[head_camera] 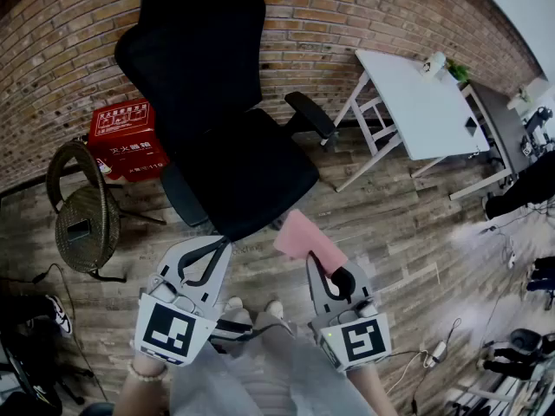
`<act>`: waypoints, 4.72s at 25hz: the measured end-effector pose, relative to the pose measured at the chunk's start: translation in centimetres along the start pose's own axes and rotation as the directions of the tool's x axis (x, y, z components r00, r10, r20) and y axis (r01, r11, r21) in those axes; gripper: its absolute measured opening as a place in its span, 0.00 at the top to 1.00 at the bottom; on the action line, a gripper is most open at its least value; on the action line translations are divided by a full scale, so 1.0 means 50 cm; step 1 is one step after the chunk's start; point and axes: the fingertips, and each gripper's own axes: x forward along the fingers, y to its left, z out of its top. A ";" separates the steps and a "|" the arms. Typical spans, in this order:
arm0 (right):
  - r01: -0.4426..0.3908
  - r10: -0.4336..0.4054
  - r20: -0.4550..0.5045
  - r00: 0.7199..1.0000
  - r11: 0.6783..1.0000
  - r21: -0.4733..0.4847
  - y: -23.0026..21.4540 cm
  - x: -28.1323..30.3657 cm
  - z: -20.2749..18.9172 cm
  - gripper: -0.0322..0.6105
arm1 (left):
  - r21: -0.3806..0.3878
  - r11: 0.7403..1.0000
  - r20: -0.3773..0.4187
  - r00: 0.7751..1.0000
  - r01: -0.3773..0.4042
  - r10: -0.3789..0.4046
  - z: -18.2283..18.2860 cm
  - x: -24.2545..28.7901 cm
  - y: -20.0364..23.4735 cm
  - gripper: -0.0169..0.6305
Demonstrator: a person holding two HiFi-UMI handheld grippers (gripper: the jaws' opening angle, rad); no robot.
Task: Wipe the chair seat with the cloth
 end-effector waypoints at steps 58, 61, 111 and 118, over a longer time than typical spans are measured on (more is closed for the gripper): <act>-0.067 0.067 0.026 0.997 0.998 -0.010 -0.380 0.293 0.036 0.87 | 0.016 0.996 0.006 0.996 -0.085 0.085 0.090 0.401 0.157 0.95; -0.128 0.128 0.025 0.991 0.991 -0.031 -0.430 0.349 0.044 0.87 | -0.014 0.991 -0.008 0.991 -0.134 0.134 0.099 0.460 0.183 0.95; -0.251 0.259 -0.251 0.933 0.966 0.066 -0.453 1.124 -0.429 0.87 | -0.135 0.961 -0.208 0.955 -0.240 0.210 -0.462 0.846 0.580 0.95; -0.228 0.233 -0.294 0.927 0.972 0.051 -0.455 1.254 -0.502 0.87 | -0.173 0.952 -0.228 0.951 -0.252 0.211 -0.551 0.886 0.625 0.95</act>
